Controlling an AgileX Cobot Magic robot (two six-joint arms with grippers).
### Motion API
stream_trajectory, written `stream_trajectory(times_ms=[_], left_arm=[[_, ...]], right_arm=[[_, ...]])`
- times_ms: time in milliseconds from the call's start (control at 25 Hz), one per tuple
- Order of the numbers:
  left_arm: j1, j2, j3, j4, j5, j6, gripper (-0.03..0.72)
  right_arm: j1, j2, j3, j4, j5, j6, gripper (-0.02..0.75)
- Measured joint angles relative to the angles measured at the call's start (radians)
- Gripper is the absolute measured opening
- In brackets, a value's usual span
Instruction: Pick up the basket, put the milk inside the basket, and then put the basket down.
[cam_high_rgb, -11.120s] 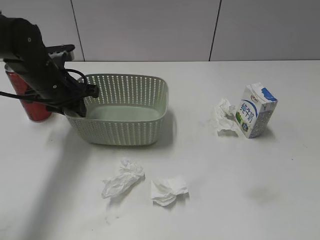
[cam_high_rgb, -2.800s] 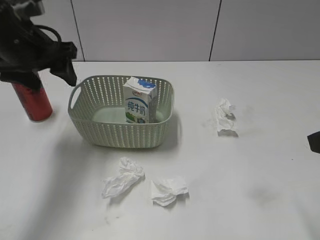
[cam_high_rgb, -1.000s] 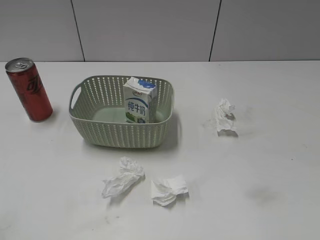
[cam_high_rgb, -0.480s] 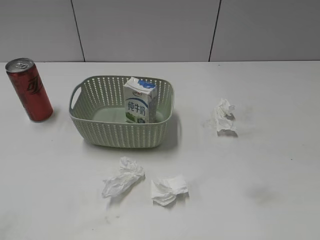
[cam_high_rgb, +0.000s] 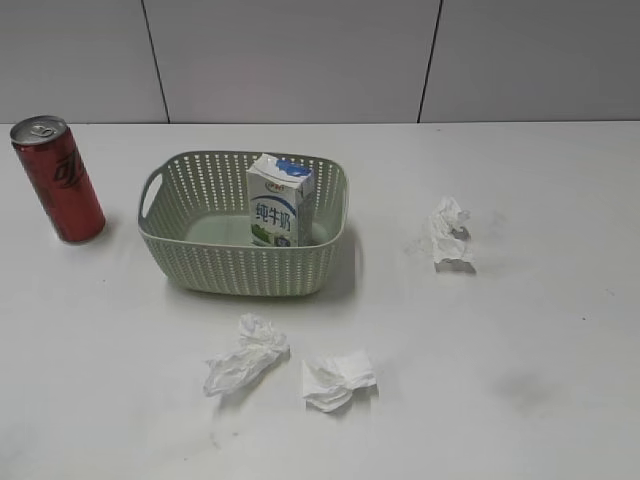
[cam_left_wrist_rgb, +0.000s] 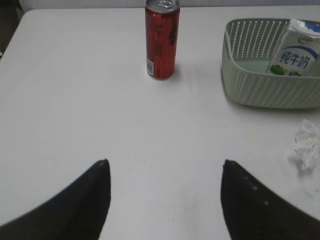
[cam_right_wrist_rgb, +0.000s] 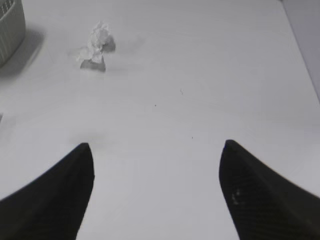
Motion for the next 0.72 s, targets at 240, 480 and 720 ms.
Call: stream_trajectory(times_ms=[240,480,720], left_arm=[[0.019,-0.092,0.001,0.0,0.0,0.0,0.521],[0.019,-0.102,0.001,0.0,0.0,0.0,0.506],[0.019,-0.102,0.001,0.0,0.0,0.0,0.474]], right_arm=[[-0.005,-0.024,0.0,0.001,0.0,0.0,0.594],[-0.005,-0.024,0.0,0.002,0.0,0.0,0.593],[-0.005,-0.024,0.0,0.002,0.0,0.0,0.593]])
